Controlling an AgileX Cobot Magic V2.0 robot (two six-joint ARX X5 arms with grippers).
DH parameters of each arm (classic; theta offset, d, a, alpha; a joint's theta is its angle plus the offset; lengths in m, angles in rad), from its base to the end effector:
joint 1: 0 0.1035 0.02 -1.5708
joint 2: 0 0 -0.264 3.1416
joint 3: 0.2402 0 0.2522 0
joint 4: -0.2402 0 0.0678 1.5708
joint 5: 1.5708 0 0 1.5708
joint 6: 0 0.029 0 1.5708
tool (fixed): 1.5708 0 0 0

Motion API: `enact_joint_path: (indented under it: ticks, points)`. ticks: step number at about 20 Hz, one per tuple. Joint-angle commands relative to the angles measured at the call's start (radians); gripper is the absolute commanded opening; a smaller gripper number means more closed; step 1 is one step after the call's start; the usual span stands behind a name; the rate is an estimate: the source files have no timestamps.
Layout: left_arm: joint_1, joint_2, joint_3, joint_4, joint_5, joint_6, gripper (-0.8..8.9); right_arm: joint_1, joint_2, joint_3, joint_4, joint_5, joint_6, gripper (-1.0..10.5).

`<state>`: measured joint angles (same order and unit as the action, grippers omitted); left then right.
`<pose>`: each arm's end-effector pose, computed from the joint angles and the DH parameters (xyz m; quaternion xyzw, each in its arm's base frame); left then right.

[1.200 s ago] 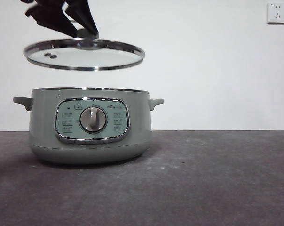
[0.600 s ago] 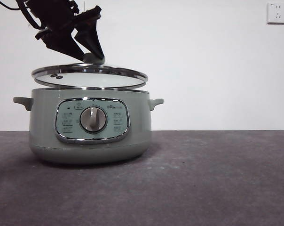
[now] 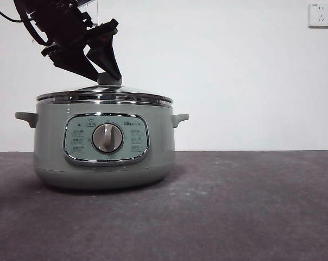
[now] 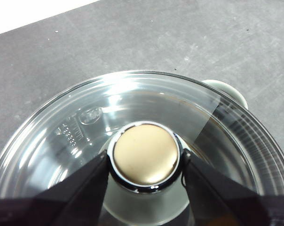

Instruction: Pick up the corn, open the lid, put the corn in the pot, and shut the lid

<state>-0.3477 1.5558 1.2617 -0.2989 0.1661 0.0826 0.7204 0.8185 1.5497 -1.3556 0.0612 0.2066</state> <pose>0.3254 -0.1230 0.3000 0.0647 0.2807 -0.2548 0.9231 0.0465 0.0385 0.4479 -0.0235 0.3142 0.2771 0.9077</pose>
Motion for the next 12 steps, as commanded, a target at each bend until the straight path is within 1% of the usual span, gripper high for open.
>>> enact_joint_path:
  ticks: [1, 4, 7, 12]
  points:
    - [0.002, 0.000, -0.023, 0.012, -0.011, 0.005, -0.06, 0.000, -0.001, -0.006, -0.027, 0.003, 0.011, 3.5]
    - [0.002, 0.000, -0.045, 0.017, -0.030, 0.009, -0.06, 0.000, -0.001, -0.006, -0.027, 0.003, 0.011, 3.5]
    - [0.002, 0.002, -0.057, 0.019, -0.038, 0.031, -0.06, 0.000, -0.001, -0.006, -0.027, 0.003, 0.011, 3.5]
    - [0.002, 0.002, -0.057, 0.040, -0.039, 0.035, -0.06, 0.000, -0.001, -0.006, -0.027, 0.003, 0.011, 3.5]
